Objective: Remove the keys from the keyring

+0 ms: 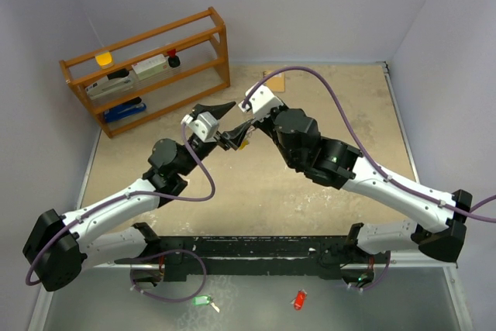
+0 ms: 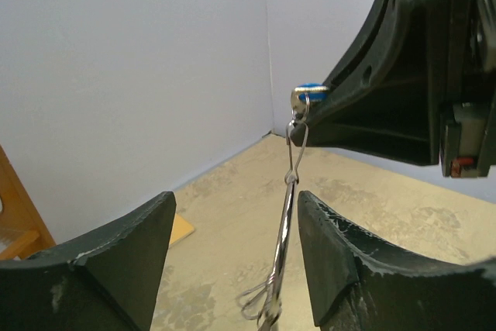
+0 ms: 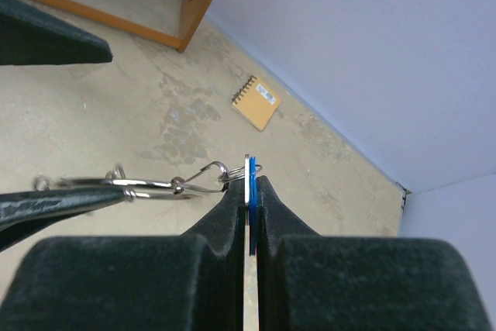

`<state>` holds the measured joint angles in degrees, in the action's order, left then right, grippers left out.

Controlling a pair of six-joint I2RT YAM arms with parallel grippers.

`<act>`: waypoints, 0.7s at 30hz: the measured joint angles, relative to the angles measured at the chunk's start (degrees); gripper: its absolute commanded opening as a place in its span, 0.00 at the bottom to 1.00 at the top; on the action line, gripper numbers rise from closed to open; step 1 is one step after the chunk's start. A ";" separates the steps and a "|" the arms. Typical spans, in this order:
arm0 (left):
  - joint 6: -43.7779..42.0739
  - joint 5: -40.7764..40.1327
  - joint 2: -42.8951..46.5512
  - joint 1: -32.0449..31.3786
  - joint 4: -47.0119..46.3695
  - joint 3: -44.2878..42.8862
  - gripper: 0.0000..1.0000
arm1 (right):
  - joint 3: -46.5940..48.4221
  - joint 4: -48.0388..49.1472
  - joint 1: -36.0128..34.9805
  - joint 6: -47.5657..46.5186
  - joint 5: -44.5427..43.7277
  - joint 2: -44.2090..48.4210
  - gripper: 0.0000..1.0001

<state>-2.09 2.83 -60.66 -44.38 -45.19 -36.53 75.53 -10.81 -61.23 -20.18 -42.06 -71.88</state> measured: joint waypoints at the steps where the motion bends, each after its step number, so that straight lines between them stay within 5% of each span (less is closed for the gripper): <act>1: 0.09 0.44 0.11 0.00 -0.59 0.35 0.66 | 0.00 0.42 0.00 0.04 0.02 0.37 0.00; 21: 2.84 2.19 -6.60 -1.09 -12.28 1.79 0.74 | 0.00 0.76 0.00 1.79 1.22 1.25 0.00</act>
<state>0.75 5.02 -67.26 -45.47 -57.47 -34.74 75.53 -10.04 -61.23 -18.39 -40.84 -70.63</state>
